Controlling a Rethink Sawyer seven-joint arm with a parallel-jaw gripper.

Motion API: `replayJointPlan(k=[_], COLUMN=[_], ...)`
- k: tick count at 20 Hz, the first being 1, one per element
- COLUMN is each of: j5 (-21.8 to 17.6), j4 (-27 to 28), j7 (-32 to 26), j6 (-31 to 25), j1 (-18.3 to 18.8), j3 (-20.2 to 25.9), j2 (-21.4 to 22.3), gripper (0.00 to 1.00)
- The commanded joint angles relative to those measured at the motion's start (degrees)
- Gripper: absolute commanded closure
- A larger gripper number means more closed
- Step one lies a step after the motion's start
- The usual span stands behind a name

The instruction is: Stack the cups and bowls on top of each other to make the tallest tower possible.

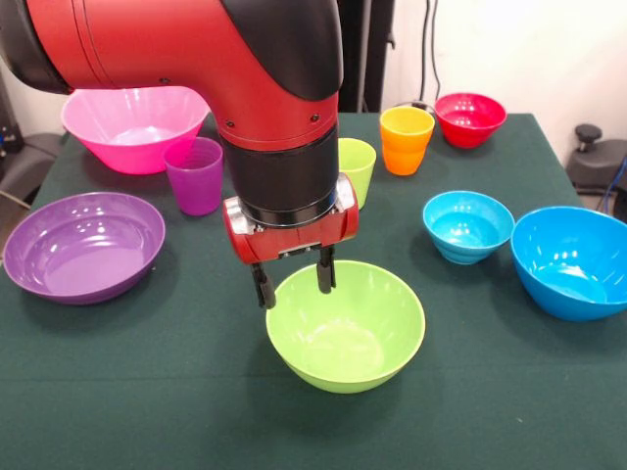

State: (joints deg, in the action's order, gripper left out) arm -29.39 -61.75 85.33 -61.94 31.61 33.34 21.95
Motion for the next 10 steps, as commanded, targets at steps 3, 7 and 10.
replayJointPlan(k=[3, 7, 10], j5=[-3.82, -4.03, -4.13], j4=[-4.49, -4.85, -5.06], j7=[-5.64, -5.23, -4.67], j6=[2.9, 5.49, 7.73], j1=[-0.16, 0.93, 1.74], j3=[-2.87, -3.19, -3.38], j2=[2.39, 2.13, 1.83], gripper=[0.0, 0.0, 0.0])
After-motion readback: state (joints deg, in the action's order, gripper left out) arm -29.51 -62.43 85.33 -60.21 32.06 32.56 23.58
